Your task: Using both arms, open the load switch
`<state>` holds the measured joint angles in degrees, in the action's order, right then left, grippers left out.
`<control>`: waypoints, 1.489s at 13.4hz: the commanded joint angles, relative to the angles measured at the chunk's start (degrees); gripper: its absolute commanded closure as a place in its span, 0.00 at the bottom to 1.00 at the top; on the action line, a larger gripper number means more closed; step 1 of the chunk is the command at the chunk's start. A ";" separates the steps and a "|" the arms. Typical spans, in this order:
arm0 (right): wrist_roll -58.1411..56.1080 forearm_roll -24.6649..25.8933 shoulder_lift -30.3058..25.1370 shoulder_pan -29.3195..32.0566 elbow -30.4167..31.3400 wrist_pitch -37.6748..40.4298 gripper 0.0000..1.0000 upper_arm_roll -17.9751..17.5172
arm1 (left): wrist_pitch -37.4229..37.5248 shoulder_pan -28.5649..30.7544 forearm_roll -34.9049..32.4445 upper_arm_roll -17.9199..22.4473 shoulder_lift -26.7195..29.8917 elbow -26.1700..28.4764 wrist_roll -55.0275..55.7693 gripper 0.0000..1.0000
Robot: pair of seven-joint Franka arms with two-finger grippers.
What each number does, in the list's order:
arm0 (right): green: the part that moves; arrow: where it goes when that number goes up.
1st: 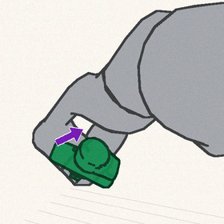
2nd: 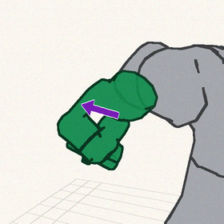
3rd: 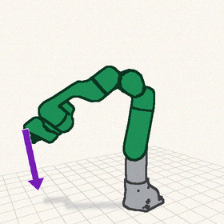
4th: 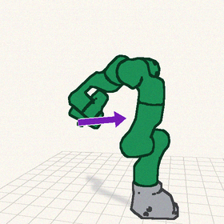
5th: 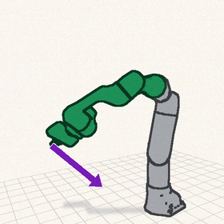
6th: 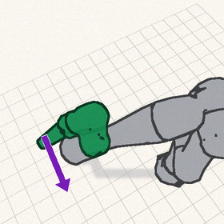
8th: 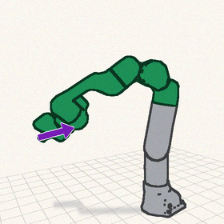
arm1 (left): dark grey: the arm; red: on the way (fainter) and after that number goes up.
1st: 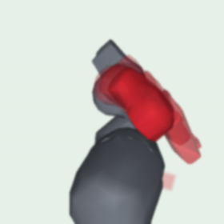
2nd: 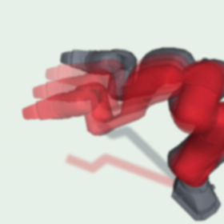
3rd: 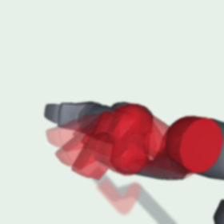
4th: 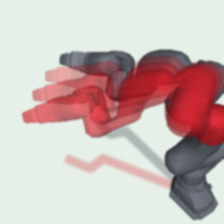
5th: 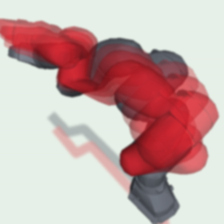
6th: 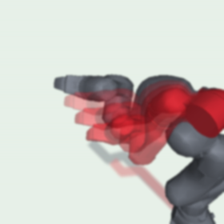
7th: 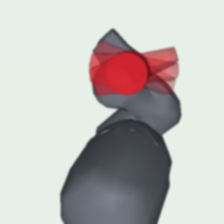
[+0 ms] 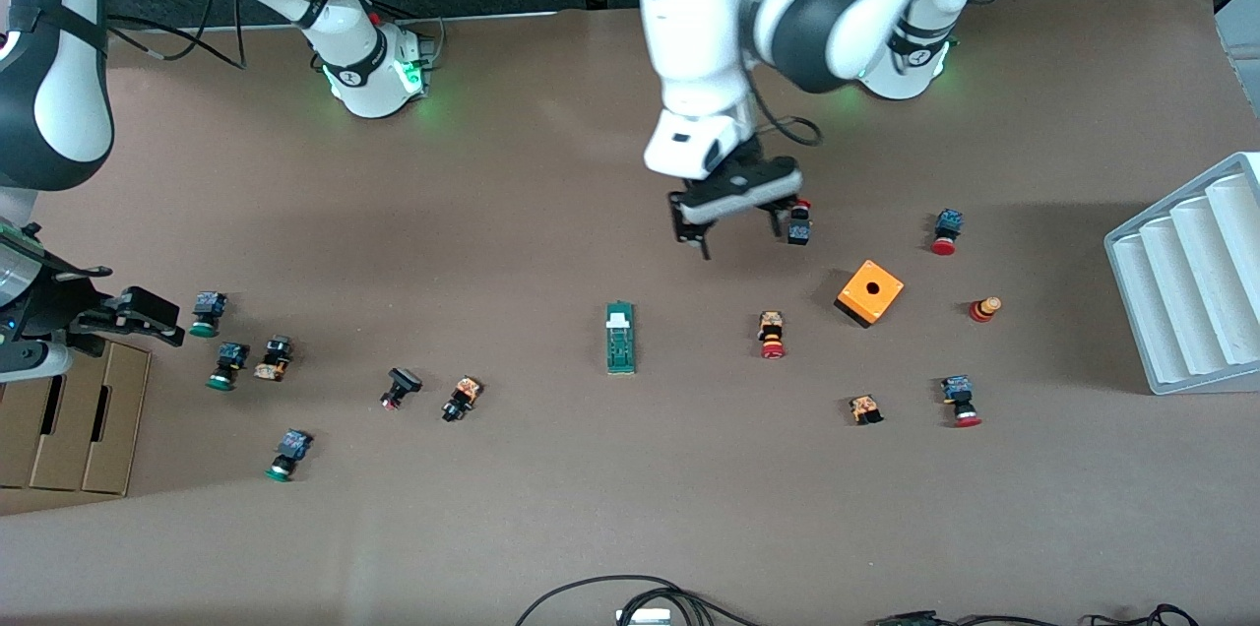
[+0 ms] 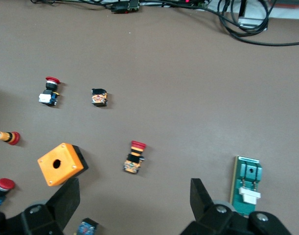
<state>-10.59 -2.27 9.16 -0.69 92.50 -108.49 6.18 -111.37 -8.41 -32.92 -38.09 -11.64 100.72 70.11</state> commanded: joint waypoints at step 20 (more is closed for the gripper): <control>0.92 5.16 -0.89 4.74 -1.45 5.57 0.00 -5.13 | 14.51 11.58 34.33 28.24 14.10 1.41 -65.89 0.01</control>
<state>-10.44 -0.10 8.26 3.52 91.98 -104.44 1.67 -97.86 3.07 0.05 -10.69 1.11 101.13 6.04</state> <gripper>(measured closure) 0.000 0.004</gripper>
